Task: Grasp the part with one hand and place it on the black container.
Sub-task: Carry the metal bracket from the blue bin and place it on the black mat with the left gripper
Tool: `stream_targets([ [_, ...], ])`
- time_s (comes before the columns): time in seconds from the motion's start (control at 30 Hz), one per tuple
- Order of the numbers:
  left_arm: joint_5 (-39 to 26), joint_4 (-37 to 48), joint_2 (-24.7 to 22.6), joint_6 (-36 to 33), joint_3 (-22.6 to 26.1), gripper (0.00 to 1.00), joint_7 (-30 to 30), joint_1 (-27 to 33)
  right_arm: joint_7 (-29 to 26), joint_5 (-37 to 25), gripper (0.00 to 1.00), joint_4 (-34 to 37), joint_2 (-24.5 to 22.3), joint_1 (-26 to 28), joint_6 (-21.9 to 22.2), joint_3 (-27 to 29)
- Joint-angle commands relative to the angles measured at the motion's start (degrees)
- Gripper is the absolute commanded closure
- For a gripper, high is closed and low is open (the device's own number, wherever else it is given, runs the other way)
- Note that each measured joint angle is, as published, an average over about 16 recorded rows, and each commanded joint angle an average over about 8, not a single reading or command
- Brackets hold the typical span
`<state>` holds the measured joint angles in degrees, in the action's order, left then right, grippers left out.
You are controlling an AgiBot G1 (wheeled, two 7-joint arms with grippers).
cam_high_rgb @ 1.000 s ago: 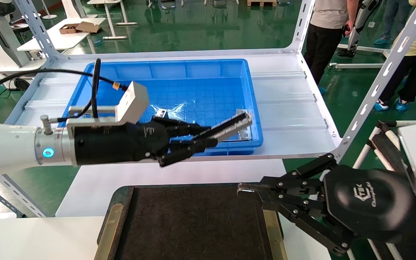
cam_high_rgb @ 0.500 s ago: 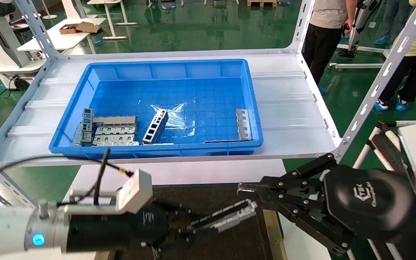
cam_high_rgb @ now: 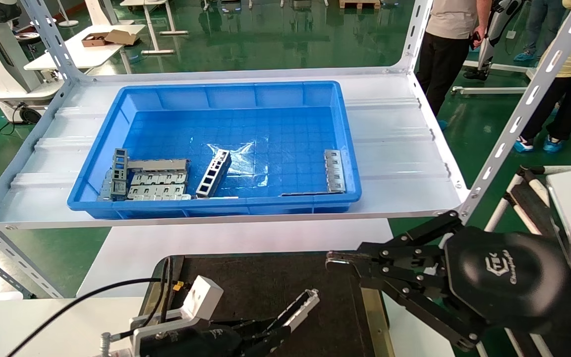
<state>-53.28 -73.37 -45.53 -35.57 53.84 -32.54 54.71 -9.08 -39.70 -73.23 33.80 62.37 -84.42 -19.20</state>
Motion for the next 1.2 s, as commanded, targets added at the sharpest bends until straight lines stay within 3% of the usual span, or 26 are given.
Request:
stream_targets([
  [0.03,-0.5,-1.1,-0.5,4.3,0.8,1.0,-2.9,-1.4,0.0,0.0,1.0,0.0,0.0,0.0,0.0,0.0],
  [0.33,-2.3,0.2,-6.0,19.0,5.6,1.0,-12.9,-3.4,0.0,0.0,1.0,0.0,0.0,0.0,0.0,0.0],
  [0.63,-1.9,6.7,-13.2,31.6,10.7,1.0,-19.6,-2.7,0.0,0.0,1.0,0.0,0.0,0.0,0.0,0.0],
  [0.9,0.3,13.1,-18.6,38.9,15.5,1.0,-21.9,-1.0,0.0,0.0,1.0,0.0,0.0,0.0,0.0,0.0],
  [1.2,3.7,15.7,-21.2,43.5,19.6,1.0,-22.2,0.6,0.0,0.0,1.0,0.0,0.0,0.0,0.0,-0.1],
])
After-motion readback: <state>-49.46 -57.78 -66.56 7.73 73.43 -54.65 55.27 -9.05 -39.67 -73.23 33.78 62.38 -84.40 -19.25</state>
